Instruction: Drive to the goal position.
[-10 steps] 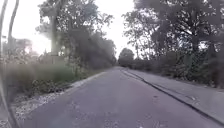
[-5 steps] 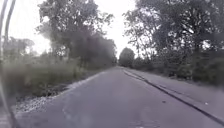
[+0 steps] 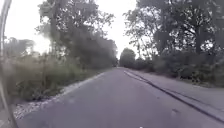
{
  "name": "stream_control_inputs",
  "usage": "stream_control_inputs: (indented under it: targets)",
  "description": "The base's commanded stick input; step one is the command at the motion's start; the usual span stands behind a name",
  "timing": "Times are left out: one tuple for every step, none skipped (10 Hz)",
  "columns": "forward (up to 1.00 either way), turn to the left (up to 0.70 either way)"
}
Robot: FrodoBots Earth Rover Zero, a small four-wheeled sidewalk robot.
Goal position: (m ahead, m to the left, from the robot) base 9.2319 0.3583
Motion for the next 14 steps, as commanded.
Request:
stream_control_inputs:
  targets:
    - [0.7,0.01]
    - [0.7,0.01]
    - [0.7,-0.07]
    - [0.7,-0.33]
    - [0.7,-0.33]
    - [0.7,-0.25]
    - [0.7,0.01]
    - [0.7,0.01]
    - [0.7,0.01]
    - [0.7,0.01]
    - [0.7,0.01]
    - [0.7,0.01]
    - [0.7,0.01]
    - [0.7,0.01]
